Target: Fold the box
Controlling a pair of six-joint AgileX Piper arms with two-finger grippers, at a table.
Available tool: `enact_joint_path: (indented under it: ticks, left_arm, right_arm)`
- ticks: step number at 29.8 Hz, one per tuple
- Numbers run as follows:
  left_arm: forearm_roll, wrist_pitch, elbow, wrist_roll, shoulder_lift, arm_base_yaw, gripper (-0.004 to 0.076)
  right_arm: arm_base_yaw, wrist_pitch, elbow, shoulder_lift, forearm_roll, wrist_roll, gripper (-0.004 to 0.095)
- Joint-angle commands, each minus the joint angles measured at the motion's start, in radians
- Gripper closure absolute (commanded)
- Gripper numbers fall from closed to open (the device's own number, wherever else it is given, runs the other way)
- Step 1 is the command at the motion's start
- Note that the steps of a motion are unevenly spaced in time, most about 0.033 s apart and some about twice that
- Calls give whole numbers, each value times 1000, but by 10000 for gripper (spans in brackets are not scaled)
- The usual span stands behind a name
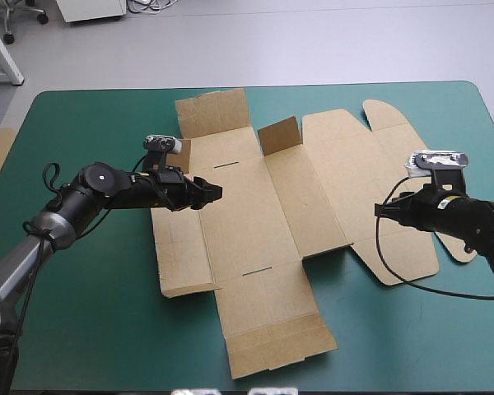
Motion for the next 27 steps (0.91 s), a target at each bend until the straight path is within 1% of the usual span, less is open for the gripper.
enact_joint_path:
  ticks: [1, 12, 16, 22, 25, 27]
  left_arm:
    - [-58, -7, -34, 0, -34, -6, 323]
    - [-58, -11, -34, 0, -33, -6, 323]
    - [-64, -22, -34, 0, -7, -6, 323]
    - [-114, -34, -34, 32, 13, -6, 323]
    - [-73, -39, -34, 32, 13, -6, 323]
    - [-45, -63, -34, 26, 13, -4, 323]
  right_arm:
    - [-8, -55, -26, -24, 13, -12, 588]
    - [-8, -55, -26, -24, 13, -12, 588]
    - [-8, -51, -26, -28, 13, -12, 588]
    - [-8, -3, -45, -34, 13, -30, 588]
    - [-8, -32, -55, -34, 13, -30, 588]
    - [-8, -58, -57, -32, 13, -32, 587]
